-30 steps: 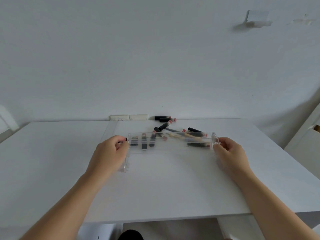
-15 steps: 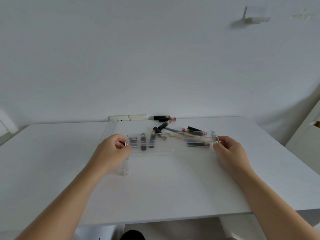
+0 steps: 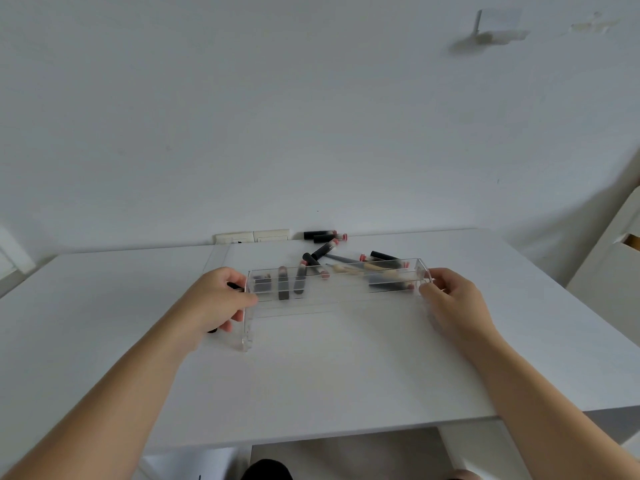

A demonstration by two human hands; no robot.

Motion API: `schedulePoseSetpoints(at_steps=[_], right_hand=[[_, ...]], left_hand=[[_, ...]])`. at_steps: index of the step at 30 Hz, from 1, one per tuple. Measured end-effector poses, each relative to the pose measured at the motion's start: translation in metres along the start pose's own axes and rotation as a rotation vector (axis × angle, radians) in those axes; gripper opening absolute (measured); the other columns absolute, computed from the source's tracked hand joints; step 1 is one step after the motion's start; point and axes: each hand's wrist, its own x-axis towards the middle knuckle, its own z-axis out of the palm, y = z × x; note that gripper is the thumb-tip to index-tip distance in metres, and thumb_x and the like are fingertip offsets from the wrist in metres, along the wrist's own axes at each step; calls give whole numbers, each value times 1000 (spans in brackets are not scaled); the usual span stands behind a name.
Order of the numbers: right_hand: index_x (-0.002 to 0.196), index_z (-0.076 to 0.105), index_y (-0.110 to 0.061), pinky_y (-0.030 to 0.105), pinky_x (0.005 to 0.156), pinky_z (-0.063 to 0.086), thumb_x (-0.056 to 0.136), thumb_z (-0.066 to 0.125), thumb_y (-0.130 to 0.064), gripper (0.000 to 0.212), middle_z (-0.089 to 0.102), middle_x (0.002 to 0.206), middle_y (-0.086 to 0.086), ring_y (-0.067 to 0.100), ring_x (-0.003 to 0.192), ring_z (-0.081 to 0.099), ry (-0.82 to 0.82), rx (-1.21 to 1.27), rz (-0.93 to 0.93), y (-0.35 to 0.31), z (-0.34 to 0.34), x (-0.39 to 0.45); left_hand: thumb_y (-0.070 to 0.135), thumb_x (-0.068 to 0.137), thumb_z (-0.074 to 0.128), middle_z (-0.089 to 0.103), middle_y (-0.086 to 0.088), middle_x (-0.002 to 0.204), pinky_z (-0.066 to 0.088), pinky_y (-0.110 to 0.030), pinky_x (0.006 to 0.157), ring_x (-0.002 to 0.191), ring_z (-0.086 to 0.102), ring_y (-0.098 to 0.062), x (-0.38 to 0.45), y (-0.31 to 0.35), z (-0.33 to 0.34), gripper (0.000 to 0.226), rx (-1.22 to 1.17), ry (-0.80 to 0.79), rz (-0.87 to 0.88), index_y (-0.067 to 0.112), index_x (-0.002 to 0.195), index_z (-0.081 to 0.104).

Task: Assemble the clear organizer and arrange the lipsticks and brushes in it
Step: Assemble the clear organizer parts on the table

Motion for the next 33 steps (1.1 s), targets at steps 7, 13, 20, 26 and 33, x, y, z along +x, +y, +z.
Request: schedulePoseSetpoints(at_steps=[7,13,20,26,33], right_hand=[[95,72,-31,27,43,41,85,60,-25,17,60,65,-9,13,45,50,-12,14,-1,1,0,0],[95,70,-31,29,46,42,87,60,-25,14,62,71,-4,16,49,52,-23,-14,-18,2,0,2],[88,63,-35,32,58,43,87,60,-28,8,64,79,-5,20,60,56,-35,-43,-11,3,0,5],[86,67,-38,29,54,40,81,57,-40,11,58,62,-11,14,52,49,-27,-11,16,2,0,3],[82,60,-37,29,54,38,91,57,-25,15,59,74,-8,15,54,48,-62,-63,-26,3,0,5]], left_hand=[[17,84,71,69,-6,74,39,-18,40,41,58,-11,1,4,7,19,102,31,-4,23,97,59],[13,88,65,61,-8,82,35,-15,34,49,56,-17,1,8,10,22,145,-12,-54,23,103,53],[19,91,71,59,-11,87,45,-21,41,61,58,-20,-3,9,13,24,98,-25,-5,16,107,53],[25,95,55,66,-6,75,58,-40,61,56,63,-24,-7,-1,18,4,154,114,87,22,94,58],[13,91,50,66,-15,84,45,-33,55,51,52,-25,-7,-7,27,9,169,159,108,22,88,49]])
